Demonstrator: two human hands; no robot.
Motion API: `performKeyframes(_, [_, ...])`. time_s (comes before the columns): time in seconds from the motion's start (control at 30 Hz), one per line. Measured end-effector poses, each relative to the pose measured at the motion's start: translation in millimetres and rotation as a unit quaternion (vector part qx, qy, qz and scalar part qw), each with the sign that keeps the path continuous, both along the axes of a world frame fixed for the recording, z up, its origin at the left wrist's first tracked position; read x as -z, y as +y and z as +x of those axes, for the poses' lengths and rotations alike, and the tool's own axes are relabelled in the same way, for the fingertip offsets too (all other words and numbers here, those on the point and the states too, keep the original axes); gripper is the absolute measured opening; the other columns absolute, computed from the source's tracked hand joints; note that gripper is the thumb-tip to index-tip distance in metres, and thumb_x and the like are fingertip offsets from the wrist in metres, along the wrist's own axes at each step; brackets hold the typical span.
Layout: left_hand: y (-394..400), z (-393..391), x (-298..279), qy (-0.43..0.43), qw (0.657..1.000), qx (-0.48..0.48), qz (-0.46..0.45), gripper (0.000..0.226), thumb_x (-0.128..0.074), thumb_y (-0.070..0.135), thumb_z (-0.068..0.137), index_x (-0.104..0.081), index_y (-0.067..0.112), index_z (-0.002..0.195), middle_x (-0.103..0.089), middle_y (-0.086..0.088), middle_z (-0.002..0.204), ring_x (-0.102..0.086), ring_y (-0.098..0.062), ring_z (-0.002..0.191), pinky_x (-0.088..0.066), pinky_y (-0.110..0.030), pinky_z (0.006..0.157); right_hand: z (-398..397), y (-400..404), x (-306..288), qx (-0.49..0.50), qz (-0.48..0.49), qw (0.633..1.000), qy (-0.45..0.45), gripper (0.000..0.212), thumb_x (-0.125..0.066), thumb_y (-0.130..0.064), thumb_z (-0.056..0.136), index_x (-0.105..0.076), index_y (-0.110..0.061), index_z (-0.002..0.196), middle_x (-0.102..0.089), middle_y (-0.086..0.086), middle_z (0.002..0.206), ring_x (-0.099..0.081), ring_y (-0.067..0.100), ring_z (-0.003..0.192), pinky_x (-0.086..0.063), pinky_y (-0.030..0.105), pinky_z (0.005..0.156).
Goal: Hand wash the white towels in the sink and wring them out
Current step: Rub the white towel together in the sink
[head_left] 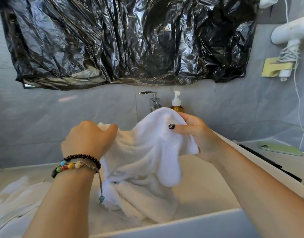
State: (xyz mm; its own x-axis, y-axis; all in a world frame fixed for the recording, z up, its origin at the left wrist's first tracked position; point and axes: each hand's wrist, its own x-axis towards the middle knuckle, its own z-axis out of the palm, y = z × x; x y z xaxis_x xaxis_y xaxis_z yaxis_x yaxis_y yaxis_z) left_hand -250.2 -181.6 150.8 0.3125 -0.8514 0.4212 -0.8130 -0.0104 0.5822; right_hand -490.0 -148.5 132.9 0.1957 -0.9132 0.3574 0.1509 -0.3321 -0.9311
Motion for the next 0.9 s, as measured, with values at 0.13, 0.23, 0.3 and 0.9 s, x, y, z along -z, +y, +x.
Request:
performKeyframes(0.13, [1, -21, 7, 0.061, 0.972, 0.172, -0.148, 0.036, -0.057, 0.036, 0.095, -0.056, 0.016, 0.124, -0.059, -0.002, 0.128, -0.054, -0.021, 0.12, -0.043, -0.034, 0.094, 2, -4, 5, 0.049, -0.063, 0.993, 0.089, 0.024, -0.069, -0.014, 0.085, -0.065, -0.014, 0.109, -0.069, 0.001, 0.097, -0.065, 0.015, 0.089, -0.053, 0.028, 0.073])
performKeyframes(0.23, [5, -41, 19, 0.11, 0.894, 0.399, -0.172, 0.027, -0.049, 0.036, 0.096, -0.059, 0.028, 0.119, -0.062, 0.018, 0.114, -0.057, 0.003, 0.11, -0.042, -0.012, 0.09, 10, -6, 11, 0.109, -0.158, 0.965, 0.181, 0.014, -0.064, -0.006, 0.09, -0.071, -0.015, 0.1, -0.07, 0.001, 0.09, -0.062, 0.008, 0.085, -0.048, 0.02, 0.076])
performKeyframes(0.3, [2, -47, 31, 0.11, 0.851, 0.495, -0.14, 0.03, -0.044, 0.043, 0.093, -0.055, 0.035, 0.119, -0.066, 0.018, 0.11, -0.06, 0.004, 0.107, -0.044, -0.012, 0.09, 14, -7, 15, 0.147, -0.233, 0.932, 0.234, 0.014, -0.067, -0.013, 0.087, -0.073, -0.018, 0.099, -0.071, -0.001, 0.089, -0.062, 0.003, 0.084, -0.046, 0.016, 0.076])
performKeyframes(0.9, [-9, -44, 25, 0.441, 0.777, 0.445, 0.056, 0.037, -0.037, 0.027, 0.107, -0.066, 0.007, 0.117, -0.072, -0.016, 0.113, -0.067, -0.026, 0.101, -0.053, -0.037, 0.088, 50, 4, 30, 0.246, -0.372, 0.837, 0.318, 0.064, -0.032, -0.054, 0.096, -0.025, -0.023, 0.151, -0.028, -0.009, 0.156, -0.016, 0.01, 0.148, -0.013, 0.039, 0.119])
